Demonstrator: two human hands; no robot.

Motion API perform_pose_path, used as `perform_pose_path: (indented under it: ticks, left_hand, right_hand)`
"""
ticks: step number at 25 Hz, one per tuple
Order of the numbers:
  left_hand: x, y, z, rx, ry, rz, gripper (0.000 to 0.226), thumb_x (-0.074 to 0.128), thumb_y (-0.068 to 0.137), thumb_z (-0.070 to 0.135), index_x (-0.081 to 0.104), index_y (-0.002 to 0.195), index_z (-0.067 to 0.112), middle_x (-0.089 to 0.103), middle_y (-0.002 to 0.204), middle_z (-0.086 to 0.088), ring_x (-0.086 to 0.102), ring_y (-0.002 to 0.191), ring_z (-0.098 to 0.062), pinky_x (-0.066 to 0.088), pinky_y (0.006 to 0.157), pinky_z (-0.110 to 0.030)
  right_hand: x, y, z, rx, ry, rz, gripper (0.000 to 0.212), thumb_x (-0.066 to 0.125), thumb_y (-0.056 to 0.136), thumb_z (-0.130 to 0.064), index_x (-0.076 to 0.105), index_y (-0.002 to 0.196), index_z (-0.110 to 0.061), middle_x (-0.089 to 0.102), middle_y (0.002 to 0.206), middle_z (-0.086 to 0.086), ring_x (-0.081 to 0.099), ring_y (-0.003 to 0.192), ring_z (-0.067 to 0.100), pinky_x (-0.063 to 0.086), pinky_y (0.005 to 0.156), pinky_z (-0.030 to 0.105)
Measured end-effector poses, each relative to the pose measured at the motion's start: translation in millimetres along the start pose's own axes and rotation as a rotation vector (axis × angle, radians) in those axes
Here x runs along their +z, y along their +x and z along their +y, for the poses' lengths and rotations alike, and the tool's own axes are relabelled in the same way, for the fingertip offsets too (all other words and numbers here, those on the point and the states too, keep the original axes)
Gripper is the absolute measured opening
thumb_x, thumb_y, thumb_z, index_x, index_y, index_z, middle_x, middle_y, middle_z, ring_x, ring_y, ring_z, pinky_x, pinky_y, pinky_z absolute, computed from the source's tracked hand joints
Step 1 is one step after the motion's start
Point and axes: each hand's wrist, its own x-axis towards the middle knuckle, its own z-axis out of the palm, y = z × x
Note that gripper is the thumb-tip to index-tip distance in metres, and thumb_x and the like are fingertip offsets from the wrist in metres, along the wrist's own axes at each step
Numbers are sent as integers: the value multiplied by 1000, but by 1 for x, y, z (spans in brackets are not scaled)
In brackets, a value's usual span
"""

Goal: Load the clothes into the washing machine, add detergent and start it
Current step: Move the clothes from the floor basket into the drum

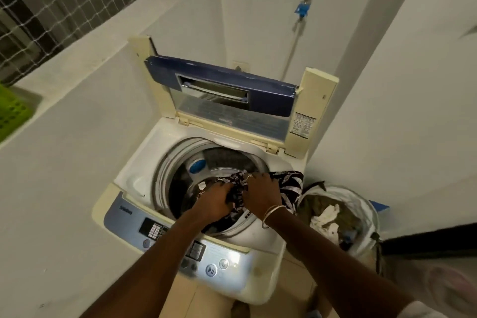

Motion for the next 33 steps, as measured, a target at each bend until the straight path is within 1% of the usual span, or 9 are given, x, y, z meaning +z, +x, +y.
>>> perform_pose_path:
  ticks: [5,8,11,15,21,26,28,31,33]
  left_hand:
    - [24,36,68,180,-95,11,73,74,82,24,41,147,30,53,142,3,51,129,-13,42,110,-29]
    - [36,54,94,260,-42,14,79,74,83,19,36,152,25,47,147,1,48,131,-13,34,108,-19]
    - [41,58,103,249,2,38,59,66,87,12,49,143,20,55,132,-6,55,118,-21,42,98,-25]
    - [43,57,95,243,-30,105,22,62,86,6,66,105,15,57,104,-4,59,98,-23,42,78,-26]
    - [-10,17,73,96,-318,408,14,58,92,9,62,101,20,53,102,2,55,88,-9,48,77,-23]
    - [-91,-19,34,21,-360,732,15,59,91,9,58,101,20,56,99,3,54,88,-5,43,75,-15]
    - [-112,-26,18,-17,-358,805,16,58,91,9,58,104,19,56,101,3,55,91,-8,45,78,-22]
    - [-121,-28,-6,-77,-326,807,20,58,91,11,59,108,20,58,105,2,58,95,-12,51,82,-32]
    - [-109,-21,-23,-170,-276,653,31,59,91,12,59,122,17,61,117,-4,60,107,-20,51,93,-37]
  right_hand:
    - [-19,-23,54,151,47,150,69,63,85,-41,41,147,-19,36,155,12,31,142,37,36,111,53]
    - [-9,-34,85,326,412,106,92,69,85,-38,16,157,-17,19,161,14,25,146,36,35,115,49]
    - [0,-40,97,334,700,163,63,69,84,-33,43,139,-16,56,131,5,56,123,25,51,99,38]
    - [-1,-42,91,407,636,264,28,68,88,-31,57,109,-16,58,106,3,60,97,19,52,82,31]
    - [-39,-21,19,106,727,396,9,65,92,-24,56,90,-22,58,87,-5,54,80,9,38,70,16]
    - [-77,22,-71,-133,939,472,9,66,91,-21,59,90,-16,62,84,-4,57,80,10,44,73,23]
    - [-83,33,-101,-182,1047,462,10,66,92,-21,59,93,-14,64,87,-1,60,82,11,47,74,24]
    - [-72,46,-121,-191,1057,419,11,65,92,-19,60,98,-12,65,93,1,62,88,13,49,79,26]
    - [-52,54,-115,-62,957,301,24,65,91,-21,61,113,-12,66,110,4,63,103,18,48,90,27]
